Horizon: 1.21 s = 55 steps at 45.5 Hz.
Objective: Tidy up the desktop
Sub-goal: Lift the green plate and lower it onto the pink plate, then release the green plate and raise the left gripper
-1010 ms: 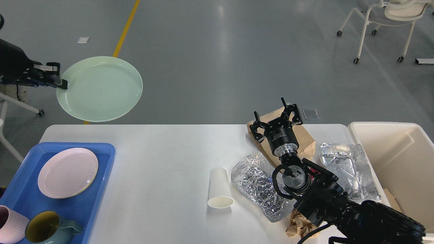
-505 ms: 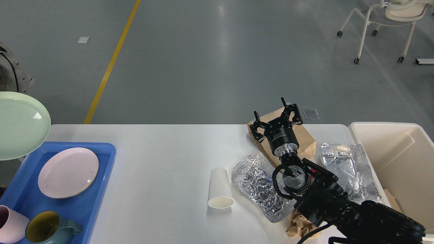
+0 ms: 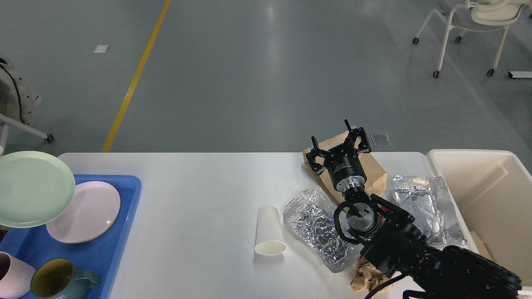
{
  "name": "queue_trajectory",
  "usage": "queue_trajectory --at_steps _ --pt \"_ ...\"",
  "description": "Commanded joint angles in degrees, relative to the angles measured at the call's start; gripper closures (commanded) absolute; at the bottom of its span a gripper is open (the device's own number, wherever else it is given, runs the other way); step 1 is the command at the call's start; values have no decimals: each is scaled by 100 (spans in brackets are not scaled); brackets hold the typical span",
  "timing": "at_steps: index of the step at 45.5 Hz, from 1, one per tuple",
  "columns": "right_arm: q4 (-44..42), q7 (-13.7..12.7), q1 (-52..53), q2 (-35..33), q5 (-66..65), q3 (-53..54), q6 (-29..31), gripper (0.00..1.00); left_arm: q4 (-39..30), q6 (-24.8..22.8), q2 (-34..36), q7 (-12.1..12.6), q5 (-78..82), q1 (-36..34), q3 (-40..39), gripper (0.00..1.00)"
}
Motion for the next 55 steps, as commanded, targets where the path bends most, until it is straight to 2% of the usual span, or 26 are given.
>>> queue_trajectory --at_steps 1,7,16,22,35,40,47,55 --pt "0 0 0 4 0 0 0 0 15 42 -231 55 -29 179 -25 96" --pt "0 0 0 4 0 0 0 0 15 305 -355 249 -258 461 -192 94" --pt "0 0 0 4 0 0 0 0 24 323 -610 275 -276 610 -192 89" --pt "0 0 0 4 0 0 0 0 24 384 -750 407 -311 733 -333 84" --pt "0 0 9 4 0 0 0 0 24 420 -777 381 -320 769 -412 61" --pt "0 0 0 4 0 0 0 0 15 341 -750 328 -311 690 -684 46" --pt "0 0 0 4 0 0 0 0 15 51 -531 196 -311 172 -984 28" --pt "0 0 0 4 0 0 0 0 7 -906 -171 -173 -346 -1242 -1168 18"
